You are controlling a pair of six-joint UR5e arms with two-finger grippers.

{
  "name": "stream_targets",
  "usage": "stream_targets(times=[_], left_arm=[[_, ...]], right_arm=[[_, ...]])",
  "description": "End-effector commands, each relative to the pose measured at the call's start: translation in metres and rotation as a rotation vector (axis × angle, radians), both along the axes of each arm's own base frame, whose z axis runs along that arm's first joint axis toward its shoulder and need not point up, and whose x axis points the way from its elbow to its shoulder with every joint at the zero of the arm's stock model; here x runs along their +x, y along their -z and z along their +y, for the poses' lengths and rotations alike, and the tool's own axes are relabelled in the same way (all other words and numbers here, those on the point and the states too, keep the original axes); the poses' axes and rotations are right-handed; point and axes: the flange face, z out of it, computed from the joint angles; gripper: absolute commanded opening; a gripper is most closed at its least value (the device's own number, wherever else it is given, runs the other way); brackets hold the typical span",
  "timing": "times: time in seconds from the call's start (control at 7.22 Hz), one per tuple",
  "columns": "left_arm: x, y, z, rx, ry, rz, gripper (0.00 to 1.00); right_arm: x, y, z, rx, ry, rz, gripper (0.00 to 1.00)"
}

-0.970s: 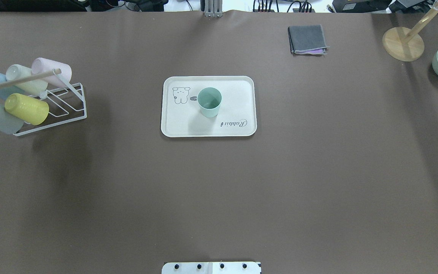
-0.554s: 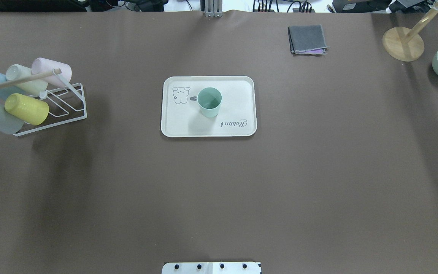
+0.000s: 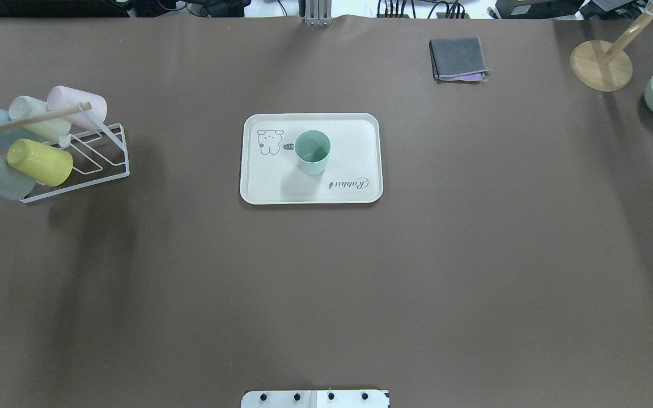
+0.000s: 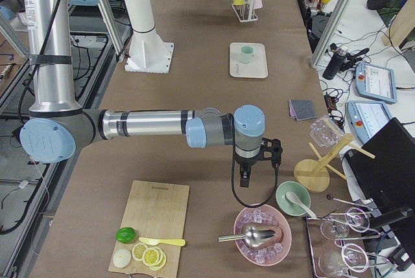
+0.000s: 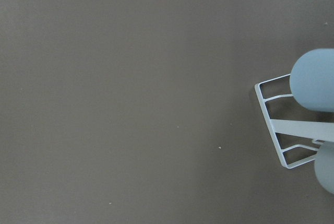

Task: Pick up and place green cup on tray

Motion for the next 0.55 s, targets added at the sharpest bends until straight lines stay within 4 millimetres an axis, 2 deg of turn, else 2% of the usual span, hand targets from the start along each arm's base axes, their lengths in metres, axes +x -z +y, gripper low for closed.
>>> stream_targets(times=[0.0,0.42], left_arm=[[-0.002,0.01,0.0078,-0.001,-0.081,-0.007,0.99],[-0.0013,0.0156,0.0043,0.004,-0.075,0.002,0.99]], right_arm=[[-0.0001,-0.0006,0.0002,-0.001,0.0,-0.001,1.0],[-0.0001,0.0003,0.0001,0.002,0.0,-0.001,1.0]])
